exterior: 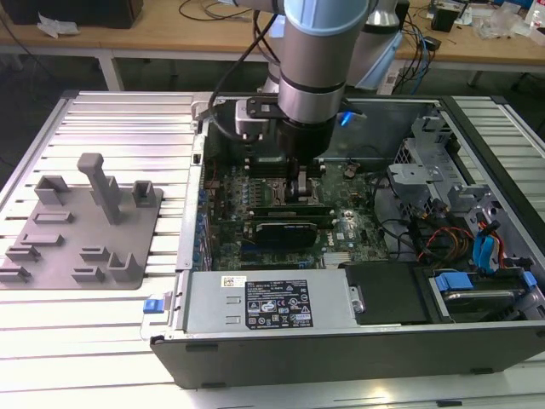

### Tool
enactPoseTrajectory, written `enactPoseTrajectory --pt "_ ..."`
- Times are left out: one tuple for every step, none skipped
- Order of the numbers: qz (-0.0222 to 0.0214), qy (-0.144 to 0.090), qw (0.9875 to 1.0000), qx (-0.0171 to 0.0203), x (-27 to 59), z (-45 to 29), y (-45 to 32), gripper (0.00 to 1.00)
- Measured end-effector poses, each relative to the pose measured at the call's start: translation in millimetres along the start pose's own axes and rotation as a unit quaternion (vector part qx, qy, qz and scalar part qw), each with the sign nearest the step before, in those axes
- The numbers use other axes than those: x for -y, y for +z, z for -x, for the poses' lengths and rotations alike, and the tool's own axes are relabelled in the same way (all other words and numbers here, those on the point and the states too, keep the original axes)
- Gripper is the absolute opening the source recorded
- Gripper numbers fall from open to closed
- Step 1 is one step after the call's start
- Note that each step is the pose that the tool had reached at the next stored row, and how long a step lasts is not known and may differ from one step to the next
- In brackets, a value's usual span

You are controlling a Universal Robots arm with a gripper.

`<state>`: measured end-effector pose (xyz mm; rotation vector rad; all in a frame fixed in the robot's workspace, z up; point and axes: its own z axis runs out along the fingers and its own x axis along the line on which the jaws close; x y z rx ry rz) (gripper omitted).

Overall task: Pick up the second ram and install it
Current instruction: 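Press down the second ram until it locks into place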

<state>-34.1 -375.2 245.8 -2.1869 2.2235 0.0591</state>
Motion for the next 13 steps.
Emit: enactPoseTrajectory --pt "0.0 0.0 1.0 0.0001 3.6 0.1 0.0 0.08" --pt "0.0 0.0 1.0 0.0004 7.9 0.1 -0.2 0.08" --pt "0.0 0.0 1.0 0.0007 11.0 0.2 -0.2 0.08" --pt "0.0 0.0 1.0 0.0008 13.0 0.3 -1.1 0.08" --pt "0.0 0.0 1.0 0.0007 13.1 0.5 -6.3 0.08" --pt "0.0 0.0 1.0 0.0008 13.2 0.7 -9.6 0.08" --pt "-0.0001 0.0 1.0 0.0008 13.2 0.7 -9.8 0.08" --pt "-0.0001 0.0 1.0 0.0008 13.2 0.7 -9.8 0.08" --pt "-0.0001 0.0 1.0 0.0008 13.2 0.7 -9.8 0.08" --pt "0.0 0.0 1.0 0.0007 13.3 0.7 -9.9 0.08" --pt "0.0 0.0 1.0 0.0008 13.4 0.7 -9.9 0.08" --pt "0.0 0.0 1.0 0.0008 13.4 0.7 -9.9 0.08" --pt "0.0 0.0 1.0 0.0007 13.4 0.7 -9.9 0.08"
